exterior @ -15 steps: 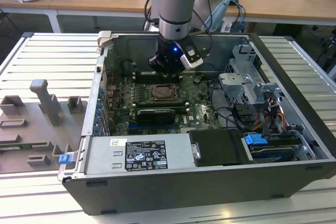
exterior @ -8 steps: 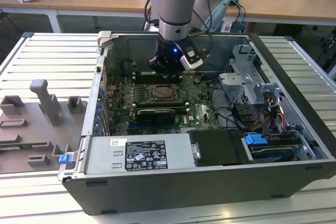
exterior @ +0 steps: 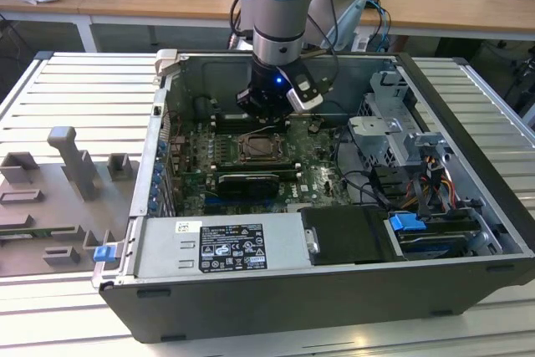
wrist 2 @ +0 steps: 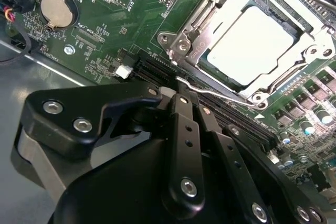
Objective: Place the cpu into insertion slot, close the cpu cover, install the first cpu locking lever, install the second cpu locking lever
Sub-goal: 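Install the first cpu locking lever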
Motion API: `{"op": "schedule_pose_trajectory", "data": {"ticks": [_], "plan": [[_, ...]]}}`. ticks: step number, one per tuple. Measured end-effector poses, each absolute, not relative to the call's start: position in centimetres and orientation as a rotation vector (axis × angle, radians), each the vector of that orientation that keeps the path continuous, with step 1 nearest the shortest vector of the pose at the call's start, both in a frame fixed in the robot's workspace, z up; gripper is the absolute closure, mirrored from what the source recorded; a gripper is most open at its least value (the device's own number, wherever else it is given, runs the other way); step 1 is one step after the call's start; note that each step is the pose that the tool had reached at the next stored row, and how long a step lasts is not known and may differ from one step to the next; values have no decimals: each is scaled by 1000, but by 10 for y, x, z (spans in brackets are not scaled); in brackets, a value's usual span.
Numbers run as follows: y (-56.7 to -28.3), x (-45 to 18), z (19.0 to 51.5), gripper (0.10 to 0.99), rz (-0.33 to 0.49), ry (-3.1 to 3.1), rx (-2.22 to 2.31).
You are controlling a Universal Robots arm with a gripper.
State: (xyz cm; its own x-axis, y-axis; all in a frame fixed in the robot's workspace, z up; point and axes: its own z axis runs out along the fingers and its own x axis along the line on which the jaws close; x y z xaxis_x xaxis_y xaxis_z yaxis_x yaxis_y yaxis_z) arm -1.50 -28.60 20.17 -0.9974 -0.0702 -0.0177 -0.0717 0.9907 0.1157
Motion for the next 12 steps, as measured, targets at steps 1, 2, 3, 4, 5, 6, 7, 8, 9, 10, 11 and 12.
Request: {"op": "schedule_pose_trajectory", "data": {"ticks": [1,2,3,4,5,6,7,8,9,10,11,12], "plan": [[-286,-15,203,980,181,3121,-111],[-286,-15,205,980,181,3121,-111],[-286,-15,208,980,181,3121,-111],[-286,-15,210,980,181,3121,-111],[-286,-15,213,980,181,3121,-111],[-286,-15,216,980,182,3121,-111],[-286,-16,219,980,183,3121,-111],[-286,-16,222,980,184,3121,-111],[-286,-17,224,980,184,3121,-111],[-286,-18,226,980,185,3121,-111],[-286,-19,228,980,186,3121,-111],[-286,-20,228,980,188,3121,-111]]}}
